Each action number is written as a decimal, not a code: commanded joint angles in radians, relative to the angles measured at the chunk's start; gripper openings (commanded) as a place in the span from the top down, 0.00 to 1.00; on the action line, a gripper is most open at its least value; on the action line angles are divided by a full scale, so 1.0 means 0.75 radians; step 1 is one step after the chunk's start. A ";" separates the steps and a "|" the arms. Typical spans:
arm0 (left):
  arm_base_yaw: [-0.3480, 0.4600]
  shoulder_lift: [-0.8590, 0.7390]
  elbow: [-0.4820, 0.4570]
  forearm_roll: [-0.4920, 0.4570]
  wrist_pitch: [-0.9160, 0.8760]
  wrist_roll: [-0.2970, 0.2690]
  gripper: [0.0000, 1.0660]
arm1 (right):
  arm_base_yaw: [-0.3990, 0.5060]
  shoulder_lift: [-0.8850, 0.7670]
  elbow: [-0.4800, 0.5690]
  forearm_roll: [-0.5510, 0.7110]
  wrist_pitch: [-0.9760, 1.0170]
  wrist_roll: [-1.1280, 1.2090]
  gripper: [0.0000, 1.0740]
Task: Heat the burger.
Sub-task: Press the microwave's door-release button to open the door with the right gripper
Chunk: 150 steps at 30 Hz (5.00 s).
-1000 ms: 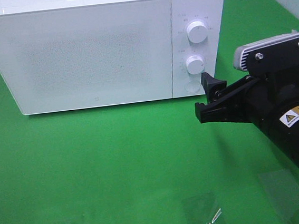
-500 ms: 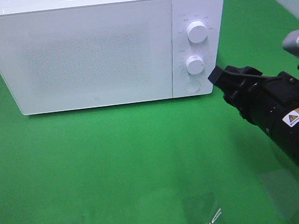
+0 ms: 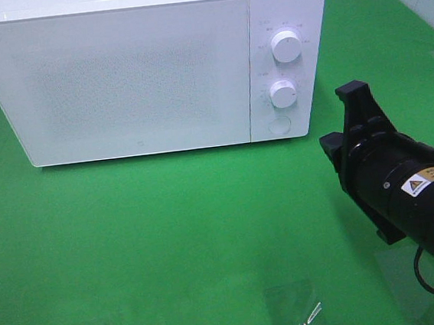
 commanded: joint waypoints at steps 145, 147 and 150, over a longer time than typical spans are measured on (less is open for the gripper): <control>-0.001 -0.023 0.004 0.003 -0.024 -0.001 0.08 | -0.547 0.681 -0.628 -0.731 0.092 0.367 1.00; -0.001 -0.023 0.004 0.003 -0.024 -0.001 0.08 | -0.519 0.660 -0.577 -0.731 0.095 0.367 1.00; -0.001 -0.023 0.004 0.003 -0.024 -0.001 0.08 | -0.479 0.609 -0.497 -0.731 0.129 0.365 1.00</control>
